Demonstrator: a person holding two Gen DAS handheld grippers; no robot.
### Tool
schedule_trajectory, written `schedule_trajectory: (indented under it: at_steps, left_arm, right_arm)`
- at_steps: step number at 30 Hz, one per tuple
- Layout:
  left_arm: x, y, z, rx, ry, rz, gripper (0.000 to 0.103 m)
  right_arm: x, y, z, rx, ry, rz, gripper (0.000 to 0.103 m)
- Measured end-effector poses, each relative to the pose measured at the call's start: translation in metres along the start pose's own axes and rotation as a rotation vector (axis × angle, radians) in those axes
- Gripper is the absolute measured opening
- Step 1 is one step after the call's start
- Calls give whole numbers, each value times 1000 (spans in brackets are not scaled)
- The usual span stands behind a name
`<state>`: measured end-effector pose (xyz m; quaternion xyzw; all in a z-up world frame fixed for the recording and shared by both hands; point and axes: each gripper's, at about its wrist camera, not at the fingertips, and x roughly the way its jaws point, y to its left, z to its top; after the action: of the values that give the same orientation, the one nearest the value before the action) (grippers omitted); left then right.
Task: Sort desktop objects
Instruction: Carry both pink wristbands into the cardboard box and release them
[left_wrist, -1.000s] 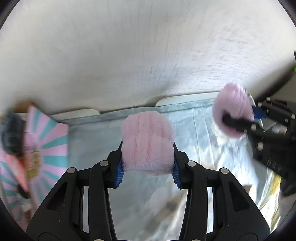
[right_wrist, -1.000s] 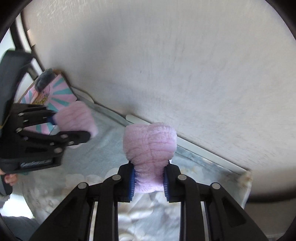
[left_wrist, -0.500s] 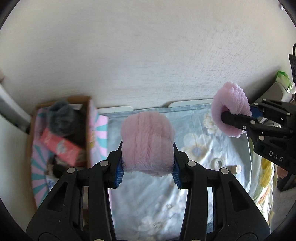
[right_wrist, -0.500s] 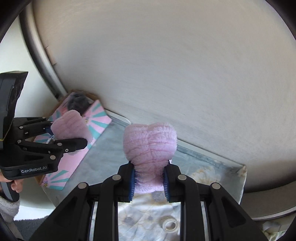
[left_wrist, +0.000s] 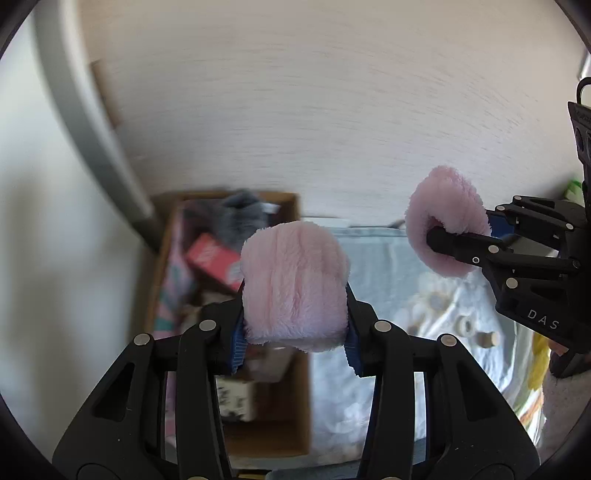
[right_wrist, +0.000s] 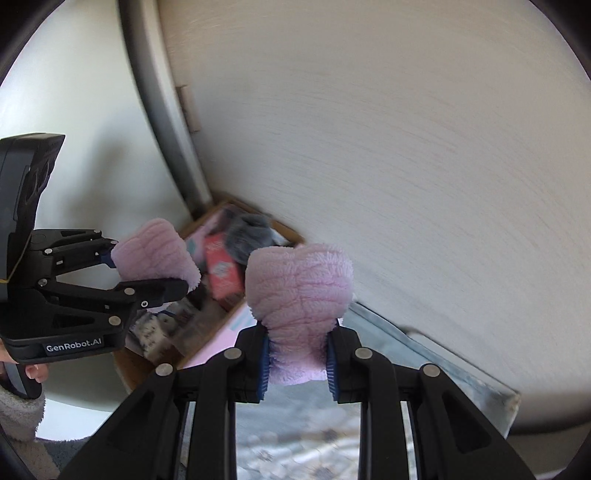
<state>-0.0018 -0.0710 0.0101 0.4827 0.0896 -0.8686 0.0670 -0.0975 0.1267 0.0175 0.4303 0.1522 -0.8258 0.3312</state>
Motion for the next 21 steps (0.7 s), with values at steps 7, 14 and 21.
schedule_trajectory:
  at_steps: [7, 14, 21]
  left_arm:
    - [-14, 43, -20, -58, 9, 85, 39]
    - [-2, 70, -50, -135, 60, 103, 39]
    - [16, 86, -77, -203, 124, 79, 39]
  right_arm:
    - [18, 31, 17, -47, 17, 97, 23]
    - [49, 68, 19, -108, 82, 166, 23]
    - [90, 98, 21, -113, 145, 244, 23]
